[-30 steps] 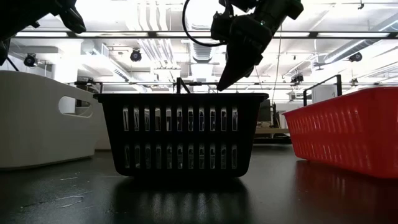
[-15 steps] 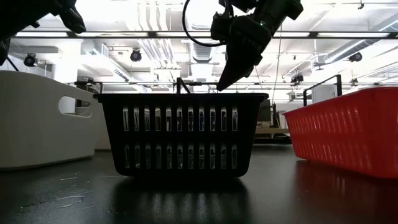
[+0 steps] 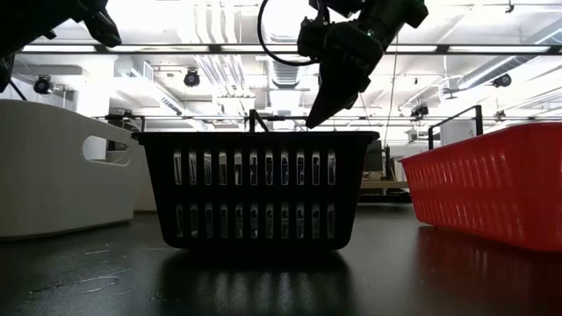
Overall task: Stack baskets on shelf by color
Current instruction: Put the bottom left red bin on the shelf
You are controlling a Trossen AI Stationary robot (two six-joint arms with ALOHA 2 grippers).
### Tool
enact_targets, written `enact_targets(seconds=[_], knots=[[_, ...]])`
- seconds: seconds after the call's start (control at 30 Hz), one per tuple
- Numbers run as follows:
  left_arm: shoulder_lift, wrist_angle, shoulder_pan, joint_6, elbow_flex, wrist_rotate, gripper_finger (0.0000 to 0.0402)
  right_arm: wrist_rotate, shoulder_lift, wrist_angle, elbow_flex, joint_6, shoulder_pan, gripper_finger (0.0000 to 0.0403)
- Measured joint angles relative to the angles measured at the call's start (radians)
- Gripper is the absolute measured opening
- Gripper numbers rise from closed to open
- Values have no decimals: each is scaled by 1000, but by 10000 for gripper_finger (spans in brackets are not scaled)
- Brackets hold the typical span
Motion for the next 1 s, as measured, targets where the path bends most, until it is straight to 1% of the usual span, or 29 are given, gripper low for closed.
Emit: enact_targets(seconds=[0.17, 0.37, 0.53, 0.8, 1.0], knots=[[0, 0, 0, 0, 0, 0, 0, 1, 0, 0, -1, 25, 12, 9], [0, 0, 0, 0, 0, 0, 0, 2, -1, -14, -12, 31, 95, 9], [0, 0, 0, 0, 0, 0, 0, 62, -4, -50, -10, 39, 170, 9], [0, 0, 0, 0, 0, 0, 0, 70, -34, -162, 16, 118, 254, 9], [0, 0, 0, 0, 0, 0, 0, 56, -82, -258, 16, 245, 313, 10]])
